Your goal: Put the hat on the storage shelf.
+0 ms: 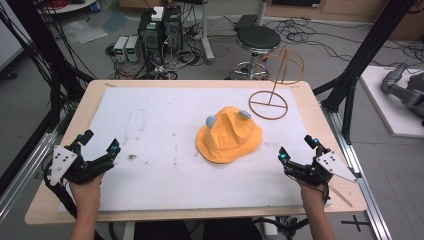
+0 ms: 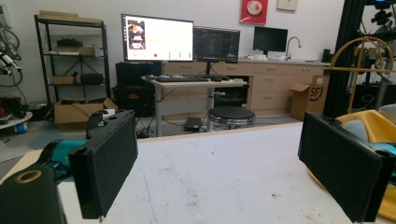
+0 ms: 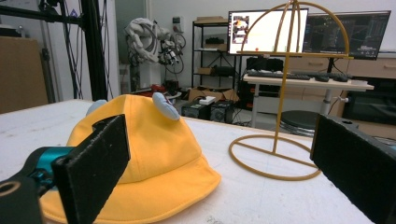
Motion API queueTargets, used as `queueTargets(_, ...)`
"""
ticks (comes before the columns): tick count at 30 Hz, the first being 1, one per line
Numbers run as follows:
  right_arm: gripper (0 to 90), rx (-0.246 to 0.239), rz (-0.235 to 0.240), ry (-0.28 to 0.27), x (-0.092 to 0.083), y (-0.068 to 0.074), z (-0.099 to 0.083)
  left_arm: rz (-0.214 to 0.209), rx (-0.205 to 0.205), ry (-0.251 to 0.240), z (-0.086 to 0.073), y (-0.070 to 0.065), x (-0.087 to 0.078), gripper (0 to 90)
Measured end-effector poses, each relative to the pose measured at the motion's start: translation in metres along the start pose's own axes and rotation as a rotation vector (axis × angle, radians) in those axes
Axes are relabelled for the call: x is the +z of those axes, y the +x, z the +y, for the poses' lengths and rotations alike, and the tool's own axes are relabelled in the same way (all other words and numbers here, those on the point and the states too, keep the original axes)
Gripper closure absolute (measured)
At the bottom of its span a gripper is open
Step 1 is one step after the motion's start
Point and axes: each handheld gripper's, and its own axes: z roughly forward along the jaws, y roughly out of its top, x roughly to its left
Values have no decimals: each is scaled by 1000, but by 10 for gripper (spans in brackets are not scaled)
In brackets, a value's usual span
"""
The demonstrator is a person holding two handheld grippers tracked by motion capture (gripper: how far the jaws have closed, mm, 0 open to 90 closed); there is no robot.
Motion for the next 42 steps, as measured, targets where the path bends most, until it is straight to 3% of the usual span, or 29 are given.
queueTargets(9,44,-29,10,-4,1,4,2,-3,1,-3,1,0,0,124)
queueTargets(19,60,-76,47,12,6,19,4,0,-9,-6,1,-1,-1,124)
queueTargets(23,123,-94,73,31,12,25,6,2,-16,-10,2,0,-2,124)
queueTargets(24,153,-108,103,57,16,30,7,2,-22,-14,2,0,-2,124)
queueTargets(28,156,-143,107,73,24,37,9,5,-28,-12,2,1,-3,124)
queueTargets(31,165,-136,87,91,33,42,10,3,-31,-14,2,1,-2,124)
queueTargets(42,195,-178,110,152,64,70,5,-11,-18,-10,2,-3,1,124)
